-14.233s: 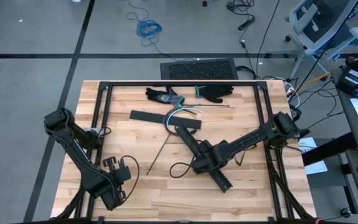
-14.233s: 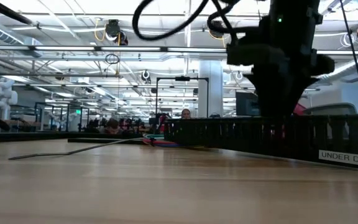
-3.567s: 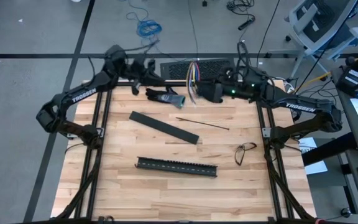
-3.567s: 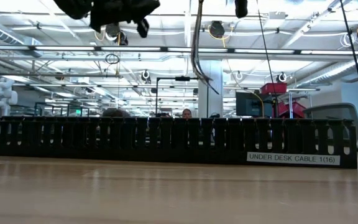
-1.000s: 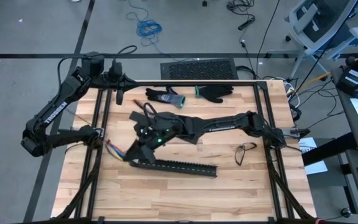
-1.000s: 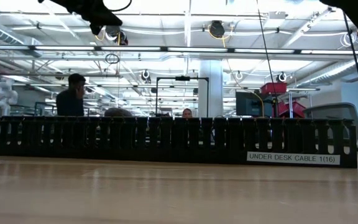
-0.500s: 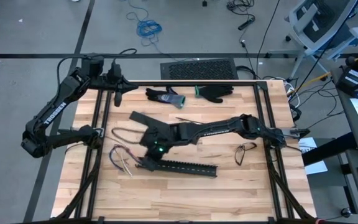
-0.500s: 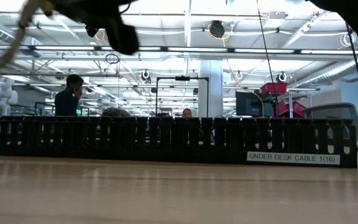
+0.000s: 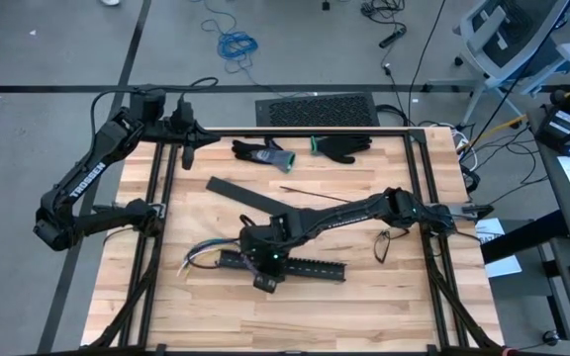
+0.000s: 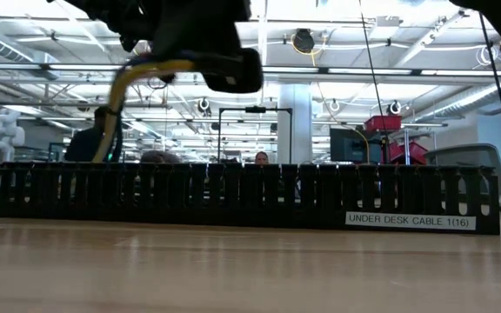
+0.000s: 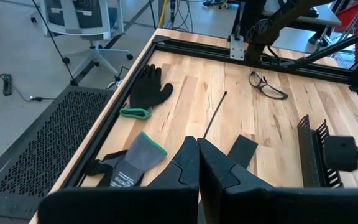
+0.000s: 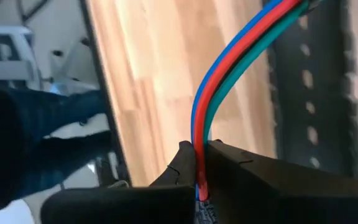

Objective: Ziptie cables
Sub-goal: Insert the cable wire into the black cable duct

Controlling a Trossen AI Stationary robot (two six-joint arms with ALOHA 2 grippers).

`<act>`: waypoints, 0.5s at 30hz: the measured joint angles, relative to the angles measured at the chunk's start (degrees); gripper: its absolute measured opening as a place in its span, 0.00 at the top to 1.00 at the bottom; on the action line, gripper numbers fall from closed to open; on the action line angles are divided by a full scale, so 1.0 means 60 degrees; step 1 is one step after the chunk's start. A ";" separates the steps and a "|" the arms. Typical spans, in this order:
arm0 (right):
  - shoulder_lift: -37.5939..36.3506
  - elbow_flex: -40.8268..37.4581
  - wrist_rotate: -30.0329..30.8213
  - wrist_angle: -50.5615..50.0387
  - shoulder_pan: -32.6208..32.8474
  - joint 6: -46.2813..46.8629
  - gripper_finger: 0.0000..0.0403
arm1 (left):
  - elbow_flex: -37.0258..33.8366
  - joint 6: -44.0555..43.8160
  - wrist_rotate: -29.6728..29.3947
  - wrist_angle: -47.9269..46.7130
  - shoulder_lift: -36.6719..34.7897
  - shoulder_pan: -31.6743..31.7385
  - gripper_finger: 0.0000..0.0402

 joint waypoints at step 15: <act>-0.0025 0.0000 -0.1219 0.2171 -0.0149 0.0292 0.98 | -0.0004 0.1069 -0.0015 -0.1529 0.0053 0.0000 1.00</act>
